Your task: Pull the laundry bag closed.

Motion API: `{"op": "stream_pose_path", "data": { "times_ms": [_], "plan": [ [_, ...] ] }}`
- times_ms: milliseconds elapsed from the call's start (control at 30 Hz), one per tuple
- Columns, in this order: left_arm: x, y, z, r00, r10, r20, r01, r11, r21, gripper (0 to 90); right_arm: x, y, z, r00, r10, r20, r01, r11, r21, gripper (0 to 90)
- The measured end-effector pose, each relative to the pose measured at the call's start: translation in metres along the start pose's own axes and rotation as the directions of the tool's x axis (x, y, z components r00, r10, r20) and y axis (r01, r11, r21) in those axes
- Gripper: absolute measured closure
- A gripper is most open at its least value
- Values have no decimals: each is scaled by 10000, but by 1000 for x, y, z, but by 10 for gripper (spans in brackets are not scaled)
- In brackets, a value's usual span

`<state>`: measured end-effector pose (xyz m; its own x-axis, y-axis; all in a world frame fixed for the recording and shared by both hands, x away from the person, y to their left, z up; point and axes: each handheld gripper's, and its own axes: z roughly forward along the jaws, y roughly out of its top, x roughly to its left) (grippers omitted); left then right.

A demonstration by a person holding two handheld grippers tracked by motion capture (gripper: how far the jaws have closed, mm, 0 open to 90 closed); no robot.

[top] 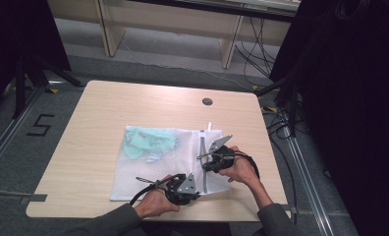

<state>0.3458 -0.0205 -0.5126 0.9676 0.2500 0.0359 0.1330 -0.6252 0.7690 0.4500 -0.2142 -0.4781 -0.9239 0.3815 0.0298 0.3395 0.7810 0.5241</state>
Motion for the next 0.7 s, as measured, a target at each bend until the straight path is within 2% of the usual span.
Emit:
{"op": "stream_pose_path", "data": {
  "times_ms": [67,100,167,267,367,467,500,567,700],
  "plan": [
    [0,0,0,10000,-53,-39,53,10000,-33,889,-2,1,1,9999,-103,21,103,9999,27,868],
    [0,0,0,10000,-64,-37,64,10000,-59,890,-1,2,2,10000,86,-15,-86,9999,54,868],
    [1,0,-1,10000,68,-10,-68,10000,57,890,-2,3,2,10000,-49,38,49,10000,85,868],
    [0,0,0,10000,60,-2,-60,10000,44,889,-6,3,1,9998,-69,159,70,10000,-39,868],
    [0,0,-1,10000,58,7,-58,10000,38,889,-7,3,1,9997,54,227,-54,10000,-34,868],
    [0,0,0,10000,49,-20,-49,10000,49,889,-8,4,2,9999,23,139,-22,10000,-12,868],
    [0,0,0,10000,78,-21,-77,9999,65,889,-9,5,2,9999,-134,52,134,9999,-42,868],
    [0,0,0,10000,-55,-62,54,10000,-59,889,-10,6,2,9999,-40,119,41,10000,-23,868],
    [1,0,-1,10000,-40,-68,39,10000,-53,889,-12,7,1,9998,21,190,-19,9999,-134,868]
  ]
}}
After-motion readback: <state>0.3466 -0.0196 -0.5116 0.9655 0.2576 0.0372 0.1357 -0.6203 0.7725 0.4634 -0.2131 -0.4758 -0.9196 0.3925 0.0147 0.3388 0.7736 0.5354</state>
